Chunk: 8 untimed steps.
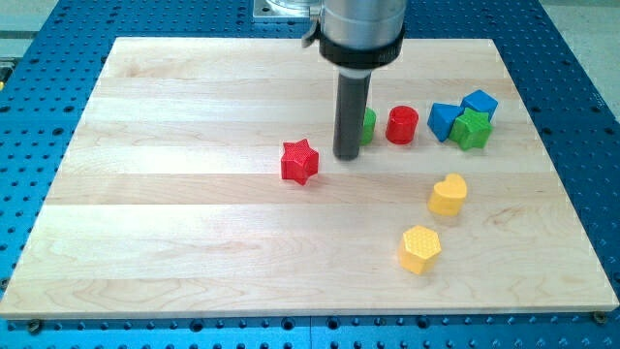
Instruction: Slide the red star to the left of the red circle
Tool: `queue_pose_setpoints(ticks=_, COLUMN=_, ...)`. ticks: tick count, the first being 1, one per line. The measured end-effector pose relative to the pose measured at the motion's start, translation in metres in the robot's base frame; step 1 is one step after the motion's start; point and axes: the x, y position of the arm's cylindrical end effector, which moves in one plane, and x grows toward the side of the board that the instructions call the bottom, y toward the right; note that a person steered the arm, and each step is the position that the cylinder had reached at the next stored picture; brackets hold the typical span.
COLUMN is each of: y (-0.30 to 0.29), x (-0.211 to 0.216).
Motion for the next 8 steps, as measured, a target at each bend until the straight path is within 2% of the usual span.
queue_pose_setpoints(ticks=1, y=0.039, x=-0.016)
queue_pose_setpoints(ticks=2, y=0.029, x=-0.008)
queue_pose_setpoints(ticks=3, y=0.059, x=-0.008)
queue_pose_setpoints(ticks=4, y=-0.017, x=0.049)
queue_pose_setpoints(ticks=5, y=-0.020, x=0.040)
queue_pose_setpoints(ticks=6, y=-0.077, x=0.103)
queue_pose_setpoints(ticks=7, y=-0.171, x=0.090)
queue_pose_setpoints(ticks=8, y=-0.034, x=0.041)
